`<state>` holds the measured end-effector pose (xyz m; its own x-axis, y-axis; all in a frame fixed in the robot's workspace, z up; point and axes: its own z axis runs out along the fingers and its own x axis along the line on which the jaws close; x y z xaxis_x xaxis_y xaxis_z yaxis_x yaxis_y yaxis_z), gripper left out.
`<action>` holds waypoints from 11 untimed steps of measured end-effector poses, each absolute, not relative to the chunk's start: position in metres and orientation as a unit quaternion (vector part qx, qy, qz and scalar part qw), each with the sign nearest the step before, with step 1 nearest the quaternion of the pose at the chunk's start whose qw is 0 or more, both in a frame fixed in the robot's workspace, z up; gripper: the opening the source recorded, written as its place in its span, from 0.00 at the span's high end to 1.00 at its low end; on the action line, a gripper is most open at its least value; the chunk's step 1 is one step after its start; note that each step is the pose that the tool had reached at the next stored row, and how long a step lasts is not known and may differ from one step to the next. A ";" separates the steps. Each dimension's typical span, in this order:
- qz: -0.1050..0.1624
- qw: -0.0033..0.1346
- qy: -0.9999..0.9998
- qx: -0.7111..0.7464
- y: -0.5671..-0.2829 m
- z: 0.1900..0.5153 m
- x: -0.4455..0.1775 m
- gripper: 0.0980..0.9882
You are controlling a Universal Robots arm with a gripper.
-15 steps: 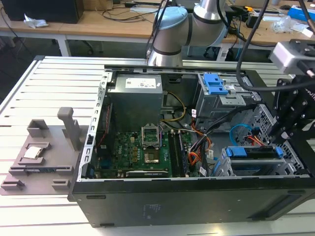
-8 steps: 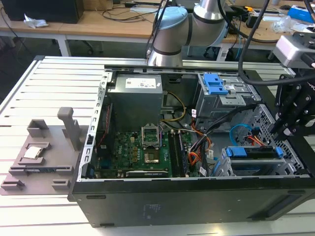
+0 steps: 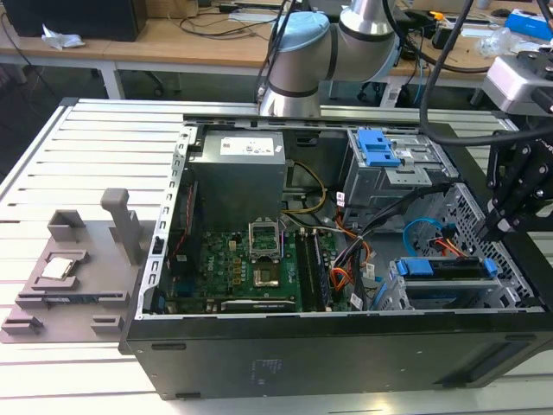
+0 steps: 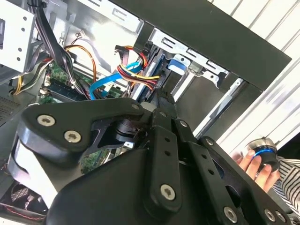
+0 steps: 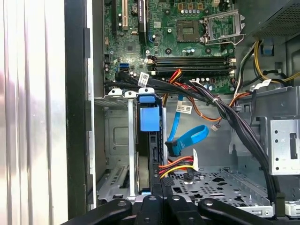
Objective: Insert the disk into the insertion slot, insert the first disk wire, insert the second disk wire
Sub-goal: 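Insert the first disk wire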
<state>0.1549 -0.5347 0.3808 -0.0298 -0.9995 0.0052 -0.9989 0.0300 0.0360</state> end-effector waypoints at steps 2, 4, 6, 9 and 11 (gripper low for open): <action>-0.011 0.014 -0.718 0.696 -0.535 0.385 0.155 0.99; -0.011 0.014 -0.717 0.696 -0.535 0.391 0.155 0.99; -0.011 0.014 -0.717 0.696 -0.535 0.395 0.155 0.99; -0.011 0.014 -0.717 0.696 -0.535 0.399 0.155 0.99; -0.011 0.014 -0.717 0.696 -0.535 0.402 0.155 0.99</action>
